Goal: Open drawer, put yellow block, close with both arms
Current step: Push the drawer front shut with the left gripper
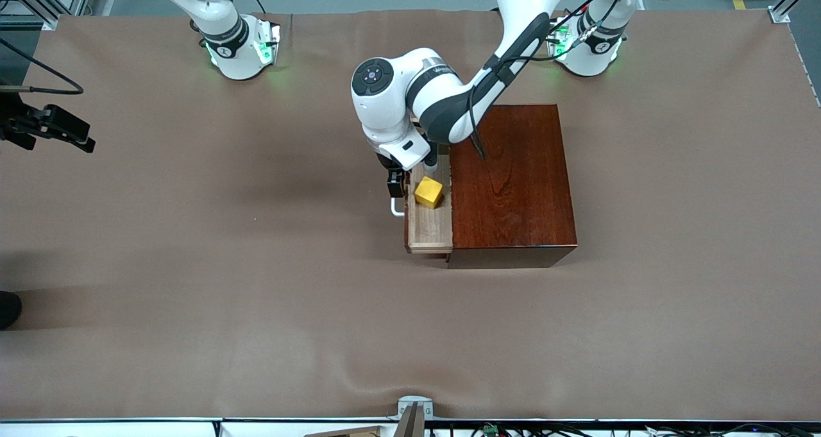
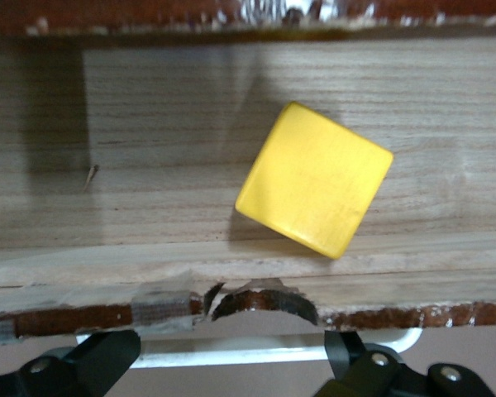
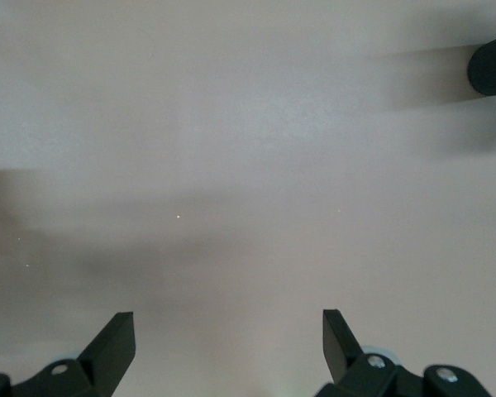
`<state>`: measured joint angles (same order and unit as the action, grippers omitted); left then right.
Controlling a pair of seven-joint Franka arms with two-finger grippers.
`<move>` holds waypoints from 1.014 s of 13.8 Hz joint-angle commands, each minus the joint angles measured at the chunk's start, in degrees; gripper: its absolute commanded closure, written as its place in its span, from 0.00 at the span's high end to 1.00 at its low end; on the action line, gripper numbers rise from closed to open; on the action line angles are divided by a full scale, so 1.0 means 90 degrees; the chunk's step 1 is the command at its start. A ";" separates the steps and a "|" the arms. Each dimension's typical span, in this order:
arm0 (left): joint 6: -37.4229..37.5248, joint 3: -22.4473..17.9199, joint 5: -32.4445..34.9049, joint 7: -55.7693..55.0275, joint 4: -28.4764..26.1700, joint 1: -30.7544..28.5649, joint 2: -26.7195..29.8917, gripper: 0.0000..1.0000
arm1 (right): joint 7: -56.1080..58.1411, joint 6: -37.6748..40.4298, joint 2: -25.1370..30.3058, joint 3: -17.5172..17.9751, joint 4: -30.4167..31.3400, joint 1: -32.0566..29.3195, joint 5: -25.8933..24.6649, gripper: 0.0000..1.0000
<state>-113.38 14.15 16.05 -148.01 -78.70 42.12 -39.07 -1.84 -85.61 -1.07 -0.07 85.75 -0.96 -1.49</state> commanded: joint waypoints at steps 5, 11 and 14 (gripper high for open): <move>0.0966 -0.0205 0.0317 -0.0098 -0.0025 -0.0081 0.0054 1.00 | -0.0059 -0.0048 0.0109 0.0095 0.0042 -0.0079 0.0009 1.00; 0.1844 -0.0254 0.0346 -0.0059 -0.0074 -0.0091 -0.0004 1.00 | -0.0059 -0.0038 0.0109 0.0086 -0.0085 -0.0108 0.0009 1.00; 0.2040 -0.0263 0.0356 -0.0059 -0.0103 -0.0081 -0.0024 1.00 | -0.0049 -0.0048 0.0109 0.0076 -0.0085 -0.0118 0.0009 1.00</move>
<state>-99.54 11.63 18.20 -148.09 -77.79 41.80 -39.04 -1.90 -86.03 -1.00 -0.04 84.79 -0.97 -1.46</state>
